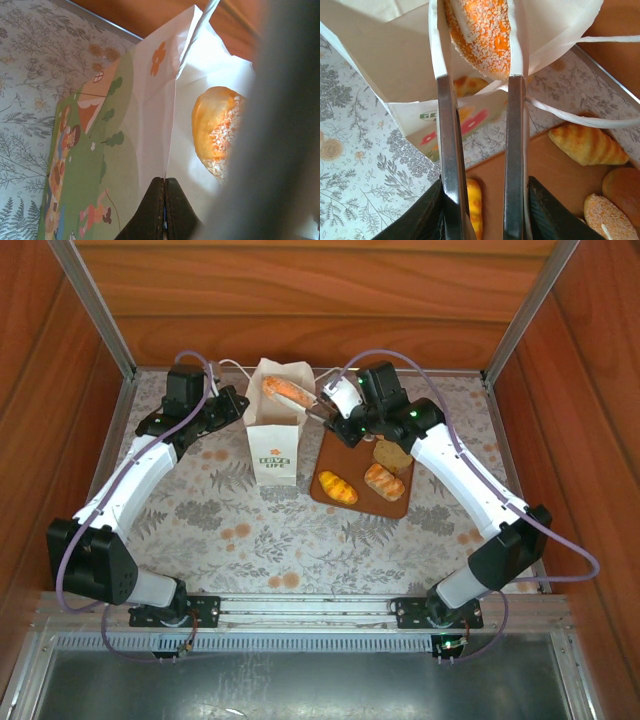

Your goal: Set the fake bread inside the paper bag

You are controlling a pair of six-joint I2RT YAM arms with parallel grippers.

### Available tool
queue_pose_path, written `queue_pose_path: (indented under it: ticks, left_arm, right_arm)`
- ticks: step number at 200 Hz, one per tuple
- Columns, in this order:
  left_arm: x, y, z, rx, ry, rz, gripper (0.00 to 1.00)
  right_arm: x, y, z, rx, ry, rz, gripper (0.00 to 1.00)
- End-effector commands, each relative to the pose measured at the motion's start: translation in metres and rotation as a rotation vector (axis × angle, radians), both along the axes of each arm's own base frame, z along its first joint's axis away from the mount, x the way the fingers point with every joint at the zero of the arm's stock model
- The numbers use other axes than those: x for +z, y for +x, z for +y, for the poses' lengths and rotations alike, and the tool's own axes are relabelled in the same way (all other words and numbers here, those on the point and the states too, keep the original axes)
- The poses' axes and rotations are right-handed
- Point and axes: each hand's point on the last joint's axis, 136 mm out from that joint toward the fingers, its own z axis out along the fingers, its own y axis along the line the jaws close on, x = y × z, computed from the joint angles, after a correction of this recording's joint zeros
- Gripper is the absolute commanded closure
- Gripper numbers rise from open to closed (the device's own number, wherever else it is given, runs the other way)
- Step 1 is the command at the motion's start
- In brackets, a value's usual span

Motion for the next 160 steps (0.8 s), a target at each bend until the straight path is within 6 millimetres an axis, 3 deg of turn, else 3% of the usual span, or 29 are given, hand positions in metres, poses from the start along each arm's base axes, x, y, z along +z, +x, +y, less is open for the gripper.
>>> queue_pose_path:
  ticks: [1,113,160]
  left_arm:
    - [0.009,-0.001,0.0036,0.014,-0.008,-0.029,0.95]
    - [0.0068,-0.0013,0.0035,0.009,-0.005,-0.026,0.95]
    - [0.0055,-0.0012,0.0037,0.009,-0.004,-0.023,0.95]
  right_arm:
    - [0.0081,0.0071,-0.0015,-0.019,-0.026,-0.031,0.67]
    - [0.0095,0.0063,0.0031,-0.021,0.001,-0.001,0.48]
    - [0.0141,0.0079,0.0046,-0.027,0.017,-0.009,0.48]
